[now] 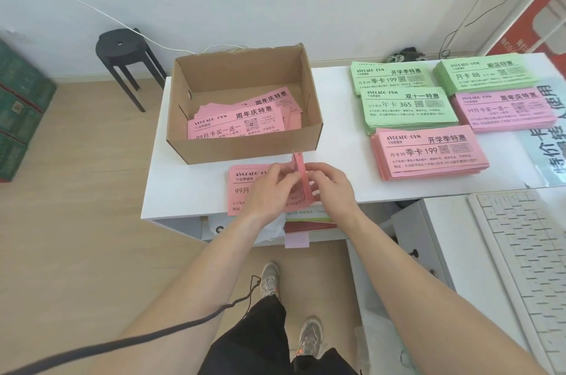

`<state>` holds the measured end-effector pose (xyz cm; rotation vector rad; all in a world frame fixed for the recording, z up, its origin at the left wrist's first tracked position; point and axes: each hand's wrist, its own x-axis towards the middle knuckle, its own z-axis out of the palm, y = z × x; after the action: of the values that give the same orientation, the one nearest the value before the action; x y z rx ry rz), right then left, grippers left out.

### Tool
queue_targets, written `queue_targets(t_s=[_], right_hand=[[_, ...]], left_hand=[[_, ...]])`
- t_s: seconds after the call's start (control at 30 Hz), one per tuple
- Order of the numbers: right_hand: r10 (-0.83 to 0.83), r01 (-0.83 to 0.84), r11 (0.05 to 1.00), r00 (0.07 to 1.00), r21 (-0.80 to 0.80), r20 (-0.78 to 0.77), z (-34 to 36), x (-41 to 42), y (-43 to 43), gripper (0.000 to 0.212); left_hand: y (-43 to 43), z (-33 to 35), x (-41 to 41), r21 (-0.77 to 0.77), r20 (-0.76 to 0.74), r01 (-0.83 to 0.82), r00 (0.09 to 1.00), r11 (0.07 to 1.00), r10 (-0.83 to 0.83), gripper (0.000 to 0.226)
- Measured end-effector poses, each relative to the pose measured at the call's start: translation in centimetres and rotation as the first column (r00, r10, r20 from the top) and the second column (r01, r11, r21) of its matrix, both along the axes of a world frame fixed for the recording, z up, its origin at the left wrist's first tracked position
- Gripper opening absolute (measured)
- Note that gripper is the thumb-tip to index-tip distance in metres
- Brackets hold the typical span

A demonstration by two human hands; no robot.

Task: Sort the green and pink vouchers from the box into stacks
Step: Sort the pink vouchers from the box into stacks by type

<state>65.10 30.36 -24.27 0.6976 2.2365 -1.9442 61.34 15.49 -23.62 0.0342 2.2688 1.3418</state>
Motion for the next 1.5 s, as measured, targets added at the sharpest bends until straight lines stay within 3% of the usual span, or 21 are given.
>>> queue_targets(t_s=[0.07,0.17,0.3,0.43,0.53,0.67,0.83,1.5], right_hand=[[0.016,-0.015,0.995,1.000,-0.102,0.010,-0.1,0.2,0.0,0.038],[0.093,-0.092,0.995,0.996,-0.044,0.013,-0.4,0.3,-0.1,0.048],[0.158,-0.158,0.987,0.987,0.003,0.030,-0.7,-0.1,-0.2,0.051],[0.180,-0.180,0.984,0.983,-0.003,0.031,-0.5,-0.4,0.1,0.040],[0.063,-0.065,0.997,0.996,0.037,0.056,-0.9,-0.6,0.9,0.026],[-0.044,0.015,0.982,0.988,0.188,0.147,-1.5,-0.4,2.8,0.035],[0.009,-0.069,0.954,0.980,0.291,0.201,-1.4,-0.7,3.4,0.029],[0.035,-0.100,0.954,0.974,0.284,0.225,-0.6,-0.7,3.3,0.029]], left_hand=[[0.1,0.5,-0.4,0.030,0.075,-0.049,0.996,0.998,0.046,0.056],[0.0,0.4,-0.9,-0.005,0.074,-0.061,0.995,0.998,0.062,0.063],[-0.4,0.2,-0.7,-0.010,0.059,-0.081,0.995,0.997,0.081,0.037],[-0.8,-0.3,-0.4,0.020,0.049,-0.126,0.991,0.992,0.125,0.022],[-1.2,-0.8,-0.6,0.020,0.088,-0.138,0.987,0.990,0.135,0.018],[-1.7,-0.9,-1.0,0.021,0.120,-0.132,0.984,0.991,0.129,0.013],[-1.8,-0.9,-1.3,0.003,0.129,-0.116,0.985,0.993,0.114,0.013],[-1.7,0.5,-1.3,-0.038,0.155,-0.073,0.985,0.997,0.078,0.025]])
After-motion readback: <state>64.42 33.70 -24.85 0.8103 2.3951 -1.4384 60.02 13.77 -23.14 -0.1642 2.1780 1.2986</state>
